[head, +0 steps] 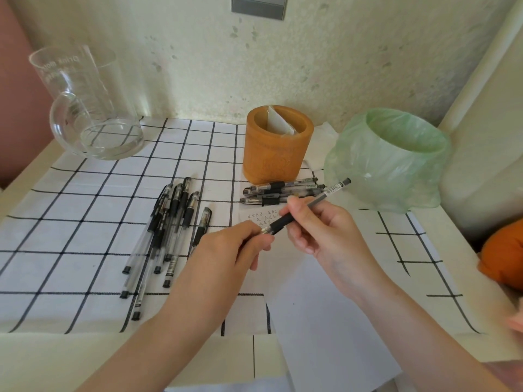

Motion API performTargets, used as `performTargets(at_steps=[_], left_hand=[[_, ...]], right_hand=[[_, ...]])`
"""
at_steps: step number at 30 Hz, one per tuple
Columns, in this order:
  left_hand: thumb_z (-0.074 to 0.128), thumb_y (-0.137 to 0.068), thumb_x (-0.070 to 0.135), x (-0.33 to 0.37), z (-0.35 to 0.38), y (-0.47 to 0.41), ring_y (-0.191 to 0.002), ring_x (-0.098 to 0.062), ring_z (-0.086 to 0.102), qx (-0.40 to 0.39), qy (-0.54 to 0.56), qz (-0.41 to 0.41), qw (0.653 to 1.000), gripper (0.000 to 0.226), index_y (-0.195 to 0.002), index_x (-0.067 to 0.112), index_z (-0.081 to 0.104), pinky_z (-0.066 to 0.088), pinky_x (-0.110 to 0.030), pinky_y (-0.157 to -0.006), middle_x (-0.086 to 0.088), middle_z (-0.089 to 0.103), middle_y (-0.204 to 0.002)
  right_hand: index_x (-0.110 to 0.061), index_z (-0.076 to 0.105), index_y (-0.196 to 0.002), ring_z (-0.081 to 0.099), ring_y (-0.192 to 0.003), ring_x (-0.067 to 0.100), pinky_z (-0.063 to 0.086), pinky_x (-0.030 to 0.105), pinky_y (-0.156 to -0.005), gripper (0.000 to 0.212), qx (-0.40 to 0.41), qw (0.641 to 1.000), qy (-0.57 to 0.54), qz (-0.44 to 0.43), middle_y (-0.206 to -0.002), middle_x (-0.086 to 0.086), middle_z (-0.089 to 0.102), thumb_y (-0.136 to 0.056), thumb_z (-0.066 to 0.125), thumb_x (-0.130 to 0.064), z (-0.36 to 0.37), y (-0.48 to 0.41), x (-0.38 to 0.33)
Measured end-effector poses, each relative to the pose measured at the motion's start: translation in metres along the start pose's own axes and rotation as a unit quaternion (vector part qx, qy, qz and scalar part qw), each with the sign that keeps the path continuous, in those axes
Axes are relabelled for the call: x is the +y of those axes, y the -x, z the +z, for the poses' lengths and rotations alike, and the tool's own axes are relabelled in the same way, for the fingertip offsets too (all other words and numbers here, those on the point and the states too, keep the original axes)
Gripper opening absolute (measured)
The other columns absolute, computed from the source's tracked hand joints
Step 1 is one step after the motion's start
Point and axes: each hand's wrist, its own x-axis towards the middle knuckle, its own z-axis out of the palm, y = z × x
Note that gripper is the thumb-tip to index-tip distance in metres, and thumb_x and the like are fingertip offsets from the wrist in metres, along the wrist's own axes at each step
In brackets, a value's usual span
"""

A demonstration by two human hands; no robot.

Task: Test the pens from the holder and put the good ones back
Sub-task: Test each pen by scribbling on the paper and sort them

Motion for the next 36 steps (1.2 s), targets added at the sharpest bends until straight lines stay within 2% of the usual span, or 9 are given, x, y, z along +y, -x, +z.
performTargets(at_steps=[6,10,14,17,20,25,28,32,36], left_hand=[[0.049,-0.090,0.034,0.000,0.004,0.002,-0.050,-0.010,0.045,0.020,-0.015,0.009,1.000,0.022,-0.072,0.026,0.058,0.034,-0.023,-0.049,0.007,0.048,-0.052],[0.042,-0.088,0.043,0.004,0.005,0.003,-0.049,-0.003,0.046,0.011,-0.063,0.026,0.998,0.026,-0.078,0.027,0.060,0.031,-0.019,-0.047,0.008,0.049,-0.053],[0.041,-0.088,0.046,0.002,0.001,-0.002,-0.049,0.000,0.047,0.013,-0.088,0.019,0.996,0.031,-0.083,0.023,0.061,0.030,-0.018,-0.046,0.007,0.052,-0.056],[0.025,-0.079,0.062,0.002,-0.005,-0.003,-0.049,0.001,0.048,0.001,-0.126,-0.027,0.992,0.047,-0.080,0.024,0.054,0.034,-0.016,-0.046,0.008,0.057,-0.061],[0.014,-0.080,0.065,0.001,-0.012,0.002,-0.058,-0.003,0.053,0.023,-0.279,-0.047,0.959,0.049,-0.085,0.029,0.047,0.043,-0.019,-0.054,0.010,0.059,-0.070],[0.026,-0.093,0.051,-0.016,-0.027,0.002,-0.061,-0.012,0.056,0.047,-0.448,-0.090,0.888,0.032,-0.094,0.023,0.042,0.043,-0.022,-0.052,0.008,0.056,-0.072],[0.027,-0.094,0.051,-0.022,-0.028,0.001,-0.058,-0.012,0.050,0.028,-0.487,-0.115,0.865,0.034,-0.101,0.020,0.038,0.035,-0.020,-0.046,0.009,0.047,-0.066],[0.029,-0.095,0.050,-0.026,-0.024,0.001,-0.059,-0.012,0.048,0.004,-0.501,-0.121,0.857,0.034,-0.101,0.017,0.036,0.038,-0.020,-0.049,0.008,0.040,-0.063],[0.029,-0.096,0.047,-0.025,-0.022,-0.001,-0.065,-0.013,0.055,-0.002,-0.504,-0.115,0.856,0.033,-0.095,0.017,0.042,0.047,-0.022,-0.056,0.007,0.045,-0.068]], right_hand=[[-0.008,0.065,-0.079,0.034,-0.047,0.013,0.029,0.017,-0.045,0.026,0.008,1.000,0.015,0.001,-0.051,0.001,0.045,-0.081,0.059,-0.033,0.005,0.002,0.001],[-0.009,0.062,-0.076,0.034,-0.047,0.015,0.027,0.021,-0.046,0.024,0.027,0.998,-0.036,0.053,-0.050,0.000,0.043,-0.085,0.059,-0.031,0.009,0.002,0.003],[-0.004,0.065,-0.082,0.043,-0.048,0.014,0.034,0.019,-0.045,0.026,0.009,0.993,-0.083,0.088,-0.054,0.003,0.050,-0.090,0.056,-0.028,0.009,-0.002,0.002],[-0.001,0.066,-0.083,0.049,-0.050,0.013,0.038,0.019,-0.046,0.023,0.008,0.991,-0.090,0.098,-0.058,0.004,0.056,-0.092,0.055,-0.019,0.005,-0.006,0.001],[0.001,0.064,-0.086,0.057,-0.054,0.014,0.048,0.019,-0.049,0.023,0.058,0.982,-0.119,0.132,-0.061,0.006,0.064,-0.092,0.057,-0.021,-0.004,-0.014,0.003],[0.009,0.059,-0.100,0.072,-0.067,0.020,0.056,0.023,-0.056,0.031,0.096,0.958,-0.214,0.167,-0.077,0.018,0.072,-0.097,0.048,-0.021,-0.015,-0.032,0.006],[0.012,0.055,-0.109,0.073,-0.076,0.028,0.059,0.029,-0.061,0.033,0.091,0.946,-0.257,0.175,-0.087,0.026,0.071,-0.099,0.046,-0.018,-0.016,-0.040,0.007],[0.011,0.053,-0.109,0.072,-0.083,0.032,0.060,0.034,-0.068,0.030,0.078,0.935,-0.292,0.186,-0.092,0.030,0.069,-0.100,0.044,-0.016,-0.018,-0.047,0.005],[0.006,0.055,-0.097,0.072,-0.084,0.031,0.060,0.034,-0.074,0.015,0.053,0.948,-0.262,0.171,-0.091,0.028,0.070,-0.096,0.041,0.004,-0.018,-0.047,-0.001]])
